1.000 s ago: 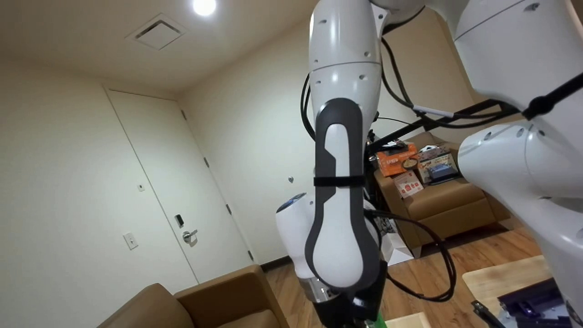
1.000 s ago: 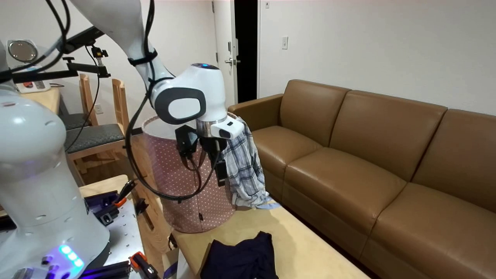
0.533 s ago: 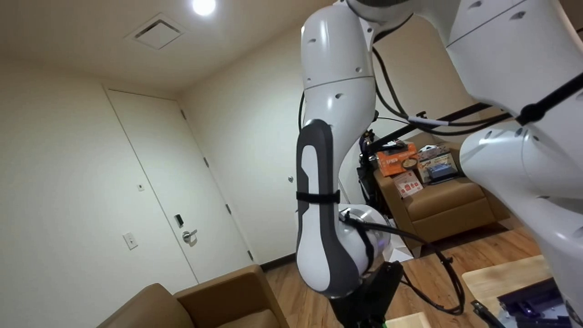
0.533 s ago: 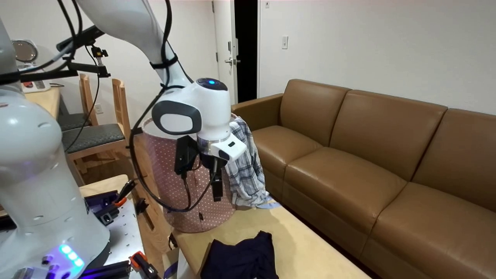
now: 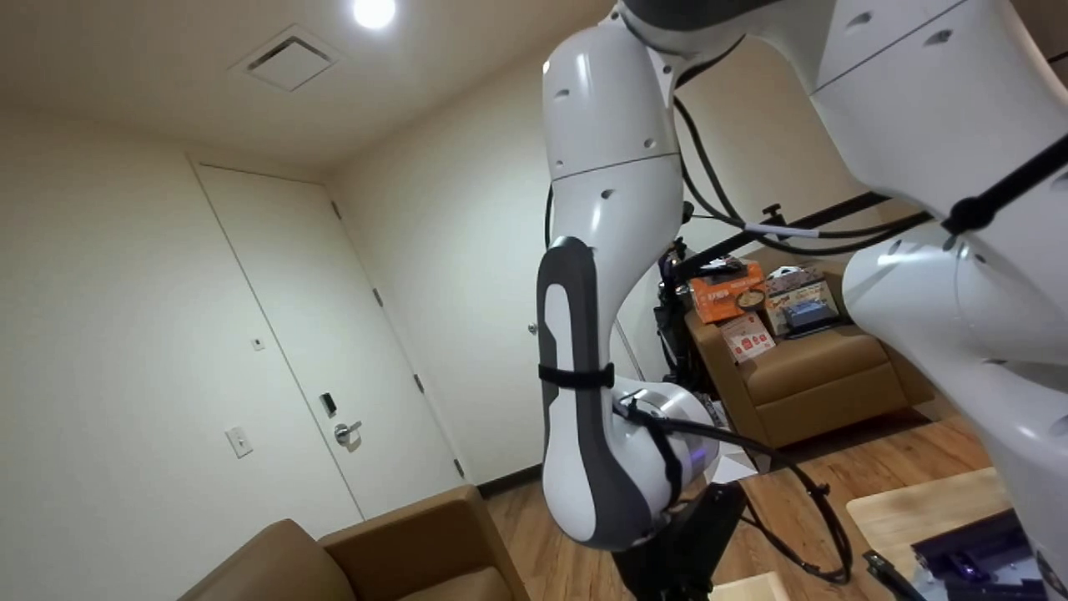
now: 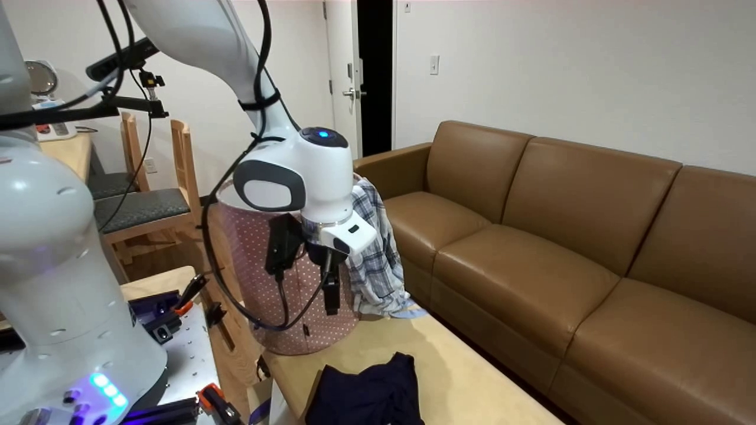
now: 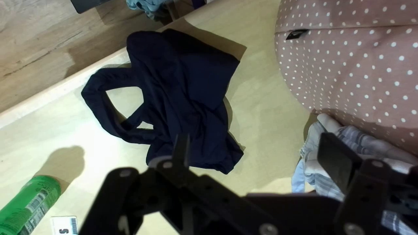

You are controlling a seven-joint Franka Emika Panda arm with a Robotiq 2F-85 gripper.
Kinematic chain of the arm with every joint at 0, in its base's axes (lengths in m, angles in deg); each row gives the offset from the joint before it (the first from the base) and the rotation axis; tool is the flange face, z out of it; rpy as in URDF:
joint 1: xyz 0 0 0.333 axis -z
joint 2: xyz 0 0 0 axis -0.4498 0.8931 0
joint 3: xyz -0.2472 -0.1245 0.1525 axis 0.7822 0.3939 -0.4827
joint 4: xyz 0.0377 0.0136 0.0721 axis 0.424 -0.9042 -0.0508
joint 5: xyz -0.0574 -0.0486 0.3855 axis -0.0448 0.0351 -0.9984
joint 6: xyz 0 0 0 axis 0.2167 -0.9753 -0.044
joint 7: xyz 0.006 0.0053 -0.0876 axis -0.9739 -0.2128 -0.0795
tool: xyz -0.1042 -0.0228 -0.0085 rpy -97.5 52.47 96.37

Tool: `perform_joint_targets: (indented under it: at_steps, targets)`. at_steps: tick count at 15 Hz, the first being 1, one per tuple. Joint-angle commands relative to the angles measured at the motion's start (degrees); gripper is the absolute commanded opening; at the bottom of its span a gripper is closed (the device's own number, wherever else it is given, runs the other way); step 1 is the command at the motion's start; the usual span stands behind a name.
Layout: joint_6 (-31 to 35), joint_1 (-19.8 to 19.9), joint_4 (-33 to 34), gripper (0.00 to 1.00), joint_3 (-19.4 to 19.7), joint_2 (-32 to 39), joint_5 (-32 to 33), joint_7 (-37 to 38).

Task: Move the clothes from the table and put them in the laundry bag

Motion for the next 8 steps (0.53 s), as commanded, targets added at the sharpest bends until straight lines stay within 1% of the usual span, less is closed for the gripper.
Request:
perform_joint_targets:
  at_steps: [1, 3, 6, 7, 8]
  targets:
    - [-0.17, 0.59, 2.18, 1.00, 0.15, 3.28, -0.82, 0.22]
    - [-1.66, 1.33, 3.54, 1.00, -0.08, 5.07, -1.09, -2.86]
    - [-4.61, 1.08, 6.37, 1.00, -0.56, 10.82, 2.80, -6.35]
    - [-5.66, 1.05, 7.22, 1.00, -0.43, 11.86, 3.52, -6.40]
    - [-7.76, 1.51, 7.76, 1.00, -0.14, 10.69, 1.99, -4.38]
